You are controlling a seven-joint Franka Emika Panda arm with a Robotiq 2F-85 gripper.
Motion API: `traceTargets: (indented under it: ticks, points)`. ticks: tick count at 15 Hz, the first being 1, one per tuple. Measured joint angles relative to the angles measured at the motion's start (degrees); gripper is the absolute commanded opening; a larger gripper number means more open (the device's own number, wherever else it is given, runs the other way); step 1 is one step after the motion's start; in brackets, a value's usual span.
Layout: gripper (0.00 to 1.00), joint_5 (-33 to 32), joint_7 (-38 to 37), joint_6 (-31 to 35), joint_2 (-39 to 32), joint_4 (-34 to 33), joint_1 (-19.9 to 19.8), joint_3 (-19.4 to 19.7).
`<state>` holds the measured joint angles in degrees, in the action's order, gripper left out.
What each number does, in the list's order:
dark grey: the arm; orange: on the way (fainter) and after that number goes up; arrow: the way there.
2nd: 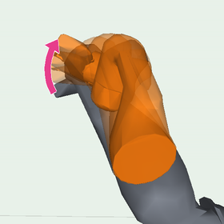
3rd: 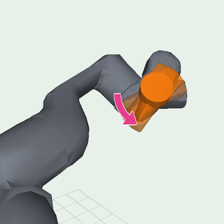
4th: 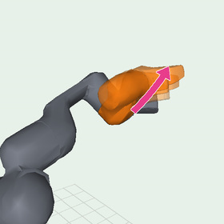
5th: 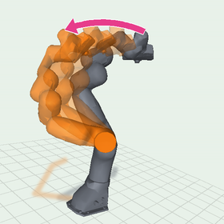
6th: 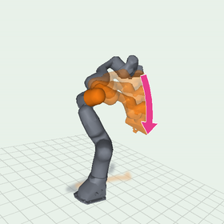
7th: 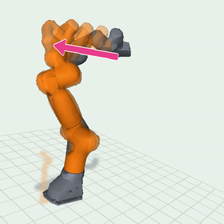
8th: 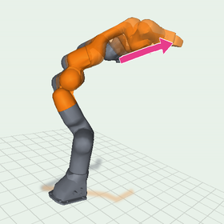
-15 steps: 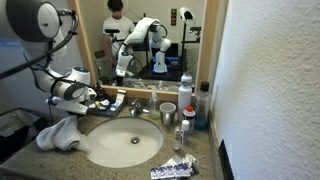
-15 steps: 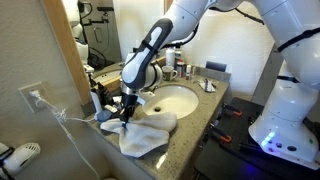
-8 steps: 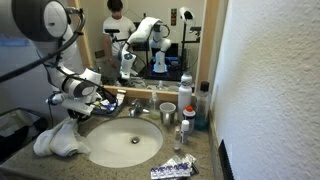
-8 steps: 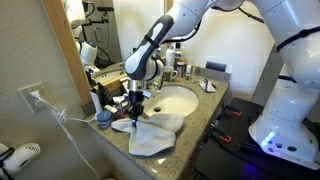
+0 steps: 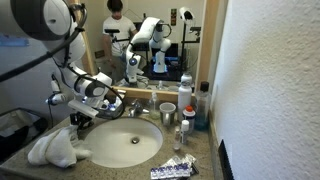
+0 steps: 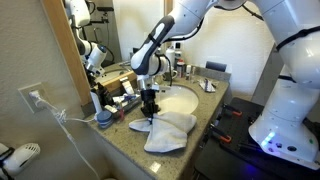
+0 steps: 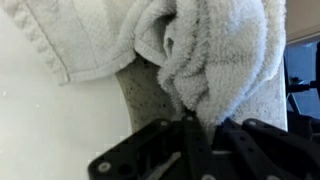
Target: Unhang the towel, wipe the base top and hang it back
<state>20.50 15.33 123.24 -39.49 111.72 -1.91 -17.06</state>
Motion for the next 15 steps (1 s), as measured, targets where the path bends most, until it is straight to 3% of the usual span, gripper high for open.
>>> traceTargets:
  ticks: [6, 15]
  points:
    - [0.04, 0.4, 0.0, -13.5, -2.0, 0.3, 0.1, 3.4]
    - [0.04, 4.8, 3.0, -14.2, -4.3, -0.5, 2.0, 1.5]
